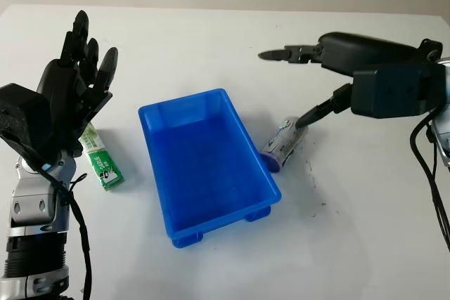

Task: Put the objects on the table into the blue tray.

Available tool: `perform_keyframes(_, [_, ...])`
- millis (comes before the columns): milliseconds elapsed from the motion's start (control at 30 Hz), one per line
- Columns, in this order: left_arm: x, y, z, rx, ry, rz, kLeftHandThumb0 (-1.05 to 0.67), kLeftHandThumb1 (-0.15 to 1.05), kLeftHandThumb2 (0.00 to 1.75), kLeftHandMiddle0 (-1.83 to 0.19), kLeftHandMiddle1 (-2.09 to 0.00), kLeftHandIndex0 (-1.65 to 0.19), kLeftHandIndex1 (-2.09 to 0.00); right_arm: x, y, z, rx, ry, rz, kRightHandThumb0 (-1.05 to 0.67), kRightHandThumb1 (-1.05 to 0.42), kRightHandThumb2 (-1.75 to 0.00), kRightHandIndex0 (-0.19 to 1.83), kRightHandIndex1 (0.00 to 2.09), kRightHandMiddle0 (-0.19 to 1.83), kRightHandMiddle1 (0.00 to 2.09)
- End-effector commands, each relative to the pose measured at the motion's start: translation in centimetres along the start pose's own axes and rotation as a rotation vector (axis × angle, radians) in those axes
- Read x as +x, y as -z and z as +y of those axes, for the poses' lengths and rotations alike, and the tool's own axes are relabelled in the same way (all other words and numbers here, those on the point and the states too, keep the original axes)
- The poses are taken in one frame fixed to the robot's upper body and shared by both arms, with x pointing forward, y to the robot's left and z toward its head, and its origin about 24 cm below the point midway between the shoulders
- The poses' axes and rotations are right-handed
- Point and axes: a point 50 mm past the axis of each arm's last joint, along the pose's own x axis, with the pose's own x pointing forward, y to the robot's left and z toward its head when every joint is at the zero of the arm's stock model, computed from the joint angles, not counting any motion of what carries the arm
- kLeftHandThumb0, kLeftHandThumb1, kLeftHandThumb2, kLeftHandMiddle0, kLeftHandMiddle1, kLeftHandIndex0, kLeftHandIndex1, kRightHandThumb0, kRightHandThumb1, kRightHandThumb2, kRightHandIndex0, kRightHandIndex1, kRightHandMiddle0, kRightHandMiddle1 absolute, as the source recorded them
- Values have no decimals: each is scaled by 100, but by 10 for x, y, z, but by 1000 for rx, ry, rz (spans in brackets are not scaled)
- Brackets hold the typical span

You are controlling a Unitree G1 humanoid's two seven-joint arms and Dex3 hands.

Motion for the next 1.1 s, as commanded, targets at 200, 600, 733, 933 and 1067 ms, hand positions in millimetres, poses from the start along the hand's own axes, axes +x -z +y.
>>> perform_keyframes(200, [4,-6,2,12,6,-25,-58,105,46,9,-6,11,-6,-3,-10,0,-143,-34,-4,-52,-79,-6,18,10,20,6])
perform_keyframes(600, [5,-7,5,15,12,-27,-58,105,46,9,-6,10,-6,-3,-20,16,-308,-87,-27,-45,-78,-5,27,11,28,8])
perform_keyframes(733, [5,-7,5,18,15,-30,-55,105,48,8,-6,9,-6,-5,-18,27,-329,-103,-47,-40,-78,-5,26,10,28,7])
perform_keyframes(933, [5,-7,6,28,14,-26,-56,105,48,8,-5,10,-6,-9,-18,39,-355,-145,-64,-40,-79,-6,27,9,28,6])
perform_keyframes(1067, [5,-7,7,30,13,-23,-56,105,47,8,-5,10,-6,-10,-14,46,-372,-159,-74,-41,-80,-6,27,9,28,6])
